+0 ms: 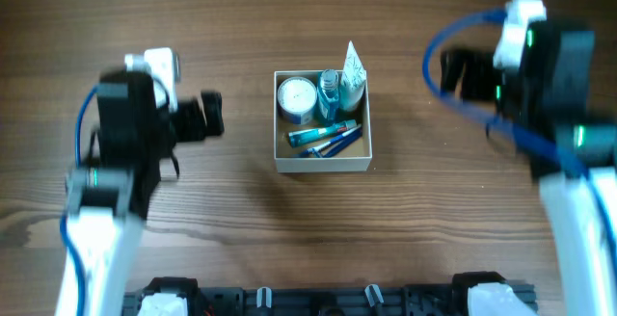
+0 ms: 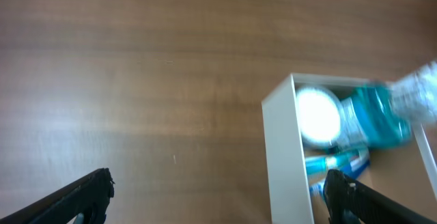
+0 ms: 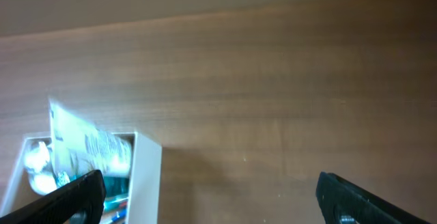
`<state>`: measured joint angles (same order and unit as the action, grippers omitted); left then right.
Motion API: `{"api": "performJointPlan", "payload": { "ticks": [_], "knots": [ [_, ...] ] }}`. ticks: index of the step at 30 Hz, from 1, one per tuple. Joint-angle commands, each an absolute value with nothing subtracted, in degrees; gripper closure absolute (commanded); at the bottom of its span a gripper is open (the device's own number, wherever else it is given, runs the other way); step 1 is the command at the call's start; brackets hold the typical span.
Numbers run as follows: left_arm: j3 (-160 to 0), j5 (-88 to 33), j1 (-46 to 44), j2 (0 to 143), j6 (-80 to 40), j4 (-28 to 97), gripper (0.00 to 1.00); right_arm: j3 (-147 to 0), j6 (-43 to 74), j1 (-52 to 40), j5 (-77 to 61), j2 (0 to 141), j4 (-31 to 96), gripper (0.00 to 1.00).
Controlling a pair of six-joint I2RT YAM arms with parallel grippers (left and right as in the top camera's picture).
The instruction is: Pack container
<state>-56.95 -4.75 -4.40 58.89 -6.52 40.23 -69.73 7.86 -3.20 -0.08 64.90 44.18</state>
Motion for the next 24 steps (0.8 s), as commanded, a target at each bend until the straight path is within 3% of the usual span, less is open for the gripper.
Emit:
{"api": "performJointPlan", "payload": {
  "ticks": [1, 8, 15, 24],
  "knots": [
    [-43.72, -1.78, -6.28, 40.49, -10.70, 40.29, 0.00, -52.82, 13.56, -4.03, 8.54, 47.99, 42.61, 0.00],
    [-35.46, 0.30, -6.22, 23.92, -12.45, 44.80, 0.00, -38.50, 16.69, -4.01, 10.52, 27.51, 44.03, 0.00],
    [-35.46, 0.30, -6.22, 24.05, -12.47, 52.71, 0.00, -37.80, 16.71, -4.01, 10.52, 27.83, 50.39, 0.00],
    [-35.46, 0.30, -6.22, 24.05, -12.45, 53.87, 0.00, -37.80, 16.71, -4.01, 10.52, 28.08, 50.41, 0.00]
  ]
}}
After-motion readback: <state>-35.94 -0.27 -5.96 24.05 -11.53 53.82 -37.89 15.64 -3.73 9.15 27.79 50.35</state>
